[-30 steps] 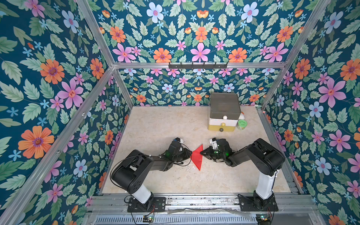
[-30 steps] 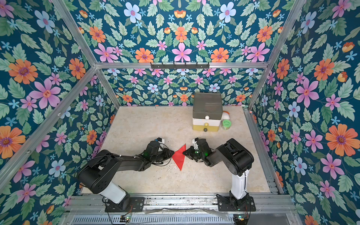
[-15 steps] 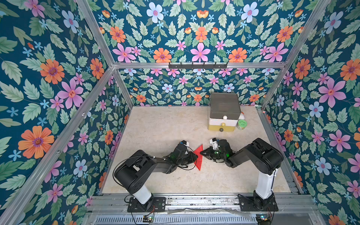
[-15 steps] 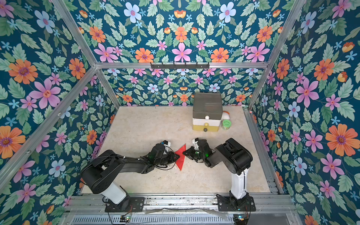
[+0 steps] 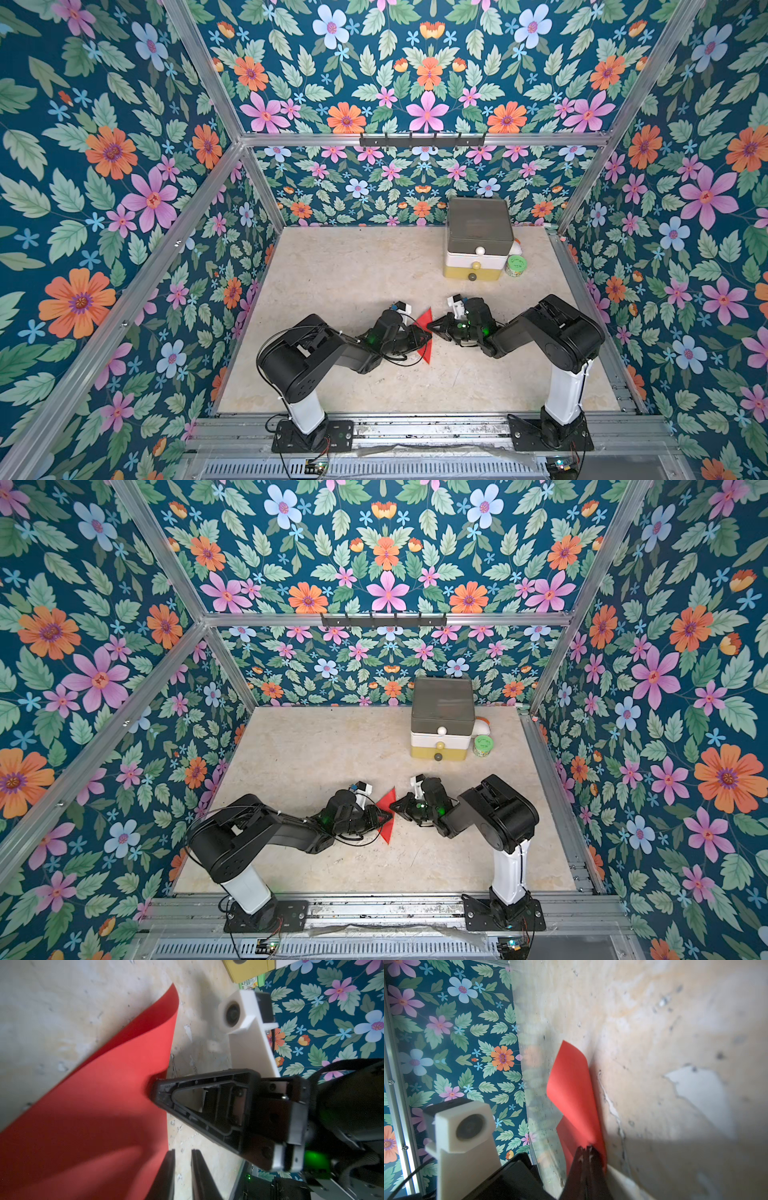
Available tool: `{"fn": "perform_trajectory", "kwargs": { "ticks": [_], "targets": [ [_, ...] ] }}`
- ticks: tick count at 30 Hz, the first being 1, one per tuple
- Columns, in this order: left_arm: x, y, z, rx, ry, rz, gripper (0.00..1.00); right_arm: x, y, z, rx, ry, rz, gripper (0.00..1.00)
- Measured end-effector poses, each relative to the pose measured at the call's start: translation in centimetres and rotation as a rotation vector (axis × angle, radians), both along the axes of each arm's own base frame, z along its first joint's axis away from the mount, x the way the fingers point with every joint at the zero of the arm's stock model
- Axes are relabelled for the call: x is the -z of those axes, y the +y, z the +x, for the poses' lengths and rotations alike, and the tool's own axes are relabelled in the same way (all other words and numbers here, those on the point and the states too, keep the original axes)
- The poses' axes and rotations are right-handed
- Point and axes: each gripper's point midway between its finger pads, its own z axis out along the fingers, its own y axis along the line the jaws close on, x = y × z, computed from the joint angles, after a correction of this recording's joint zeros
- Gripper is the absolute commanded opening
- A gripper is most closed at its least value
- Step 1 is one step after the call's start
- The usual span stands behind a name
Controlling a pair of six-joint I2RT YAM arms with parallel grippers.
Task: Fold the square paper diagonally
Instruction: Fold the paper at the center of the board.
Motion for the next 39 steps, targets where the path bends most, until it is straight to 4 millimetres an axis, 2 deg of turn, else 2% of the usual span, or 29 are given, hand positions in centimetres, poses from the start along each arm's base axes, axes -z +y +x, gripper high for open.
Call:
{"fn": "perform_trajectory", "kwargs": {
  "ticks": [3, 9, 20, 28, 34, 37, 39],
  "targets": [
    [1.1, -0.3, -0.7, 0.023, 0.023, 0.015, 0.19, 0.0, 0.0, 0.0, -0.001, -0.001, -0.001, 0.03],
    [1.4, -0.3, -1.9, 0.060, 0.003, 0.022, 0.18, 0.0, 0.0, 0.1, -0.004, 0.003, 0.001, 0.03],
    [2.1, -1.9, -4.5, 0.188, -0.022, 0.080, 0.15, 0.2, 0.1, 0.1, -0.009, 0.017, 0.004, 0.01],
    [3.1, -0.4, -6.9, 0.226, -0.006, 0.063, 0.15, 0.1, 0.1, 0.3, -0.012, 0.022, 0.004, 0.01],
    [2.6, -0.5, -8.2, 0.226, 0.010, -0.050, 0.14, 0.1, 0.1, 0.4, -0.020, 0.029, 0.007, 0.00],
    [2.3, -0.2, -9.0, 0.235, 0.059, -0.033, 0.16, 0.1, 0.1, 0.3, -0.023, 0.028, 0.003, 0.00],
    [1.4, 0.1, -8.8, 0.222, 0.079, 0.000, 0.15, 0.1, 0.0, 0.3, -0.022, 0.028, -0.001, 0.00]
  ]
}}
